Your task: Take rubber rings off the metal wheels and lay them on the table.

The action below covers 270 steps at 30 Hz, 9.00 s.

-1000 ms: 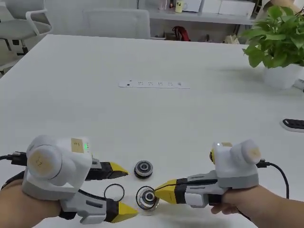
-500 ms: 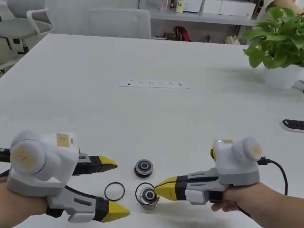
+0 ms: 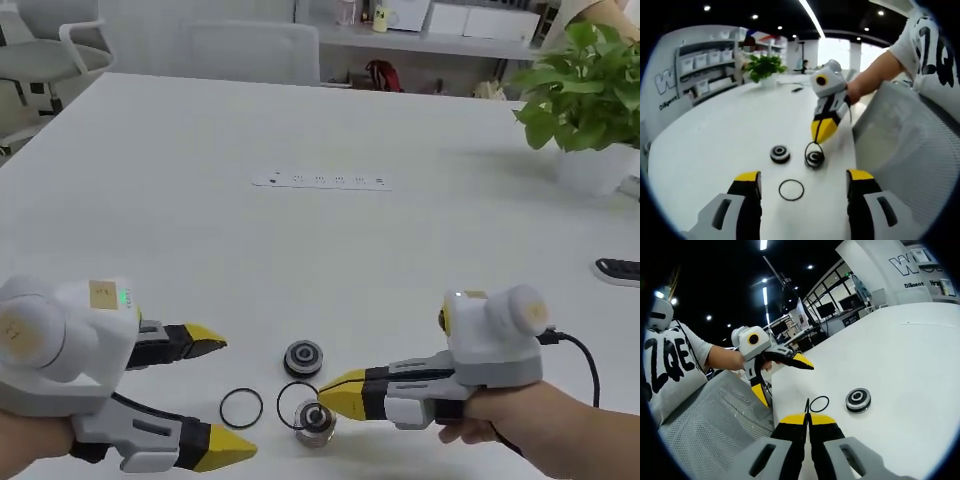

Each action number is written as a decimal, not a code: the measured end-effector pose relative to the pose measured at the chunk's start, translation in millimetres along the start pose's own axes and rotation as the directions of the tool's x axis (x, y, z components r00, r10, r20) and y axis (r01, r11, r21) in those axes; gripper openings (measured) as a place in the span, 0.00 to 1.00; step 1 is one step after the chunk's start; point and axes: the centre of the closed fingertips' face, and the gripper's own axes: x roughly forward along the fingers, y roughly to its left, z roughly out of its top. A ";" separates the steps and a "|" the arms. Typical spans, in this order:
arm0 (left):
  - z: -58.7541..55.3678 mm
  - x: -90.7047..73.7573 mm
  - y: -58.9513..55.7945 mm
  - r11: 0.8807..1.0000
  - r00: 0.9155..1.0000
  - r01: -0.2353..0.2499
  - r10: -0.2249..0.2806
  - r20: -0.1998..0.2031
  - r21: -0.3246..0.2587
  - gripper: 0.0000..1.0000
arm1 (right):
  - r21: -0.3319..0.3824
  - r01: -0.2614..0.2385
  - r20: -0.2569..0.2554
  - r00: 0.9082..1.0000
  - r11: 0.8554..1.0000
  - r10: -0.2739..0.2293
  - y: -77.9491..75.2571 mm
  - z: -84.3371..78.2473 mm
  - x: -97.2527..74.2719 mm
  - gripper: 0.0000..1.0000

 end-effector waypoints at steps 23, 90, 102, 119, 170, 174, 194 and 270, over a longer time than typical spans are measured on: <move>-7.7 -18.8 15.9 0.997 0.998 -0.067 0.067 0.010 -0.024 0.74 | -0.022 -0.050 -0.001 0.999 0.999 0.050 8.2 22.6 24.5 0.00; -20.9 -29.4 20.8 0.994 0.995 -0.102 0.102 -0.012 -0.033 0.74 | 0.090 0.017 -0.095 0.995 0.996 -0.009 -9.8 1.4 67.8 0.00; -23.8 -30.3 21.7 0.994 0.994 -0.106 0.106 -0.017 -0.039 0.74 | 0.095 0.022 -0.106 0.994 0.995 -0.012 -11.7 -2.9 69.8 0.00; -25.7 -29.4 21.5 0.993 0.994 -0.106 0.105 -0.021 -0.048 0.74 | 0.068 0.058 -0.120 0.991 0.996 -0.050 -19.5 -6.6 69.7 0.00; -30.9 -27.8 18.9 0.994 0.995 -0.094 0.092 -0.047 -0.046 0.73 | -0.163 0.059 -0.215 0.972 0.985 -0.093 -15.3 -20.3 70.5 0.16; -31.7 -28.3 19.3 0.994 0.994 -0.096 0.093 -0.050 -0.046 0.73 | -0.229 0.041 -0.247 0.964 0.973 -0.098 -13.0 -25.7 70.7 0.18; -32.7 -28.3 18.1 0.994 0.994 -0.097 0.095 -0.050 -0.045 0.73 | -0.355 0.006 -0.279 0.954 0.935 -0.111 -8.4 -29.3 73.2 0.31; 3.5 2.8 47.9 0.995 0.995 -0.099 0.099 -0.020 0.007 0.72 | -0.255 0.241 -0.050 0.964 0.936 -0.262 -57.1 17.8 -1.6 0.32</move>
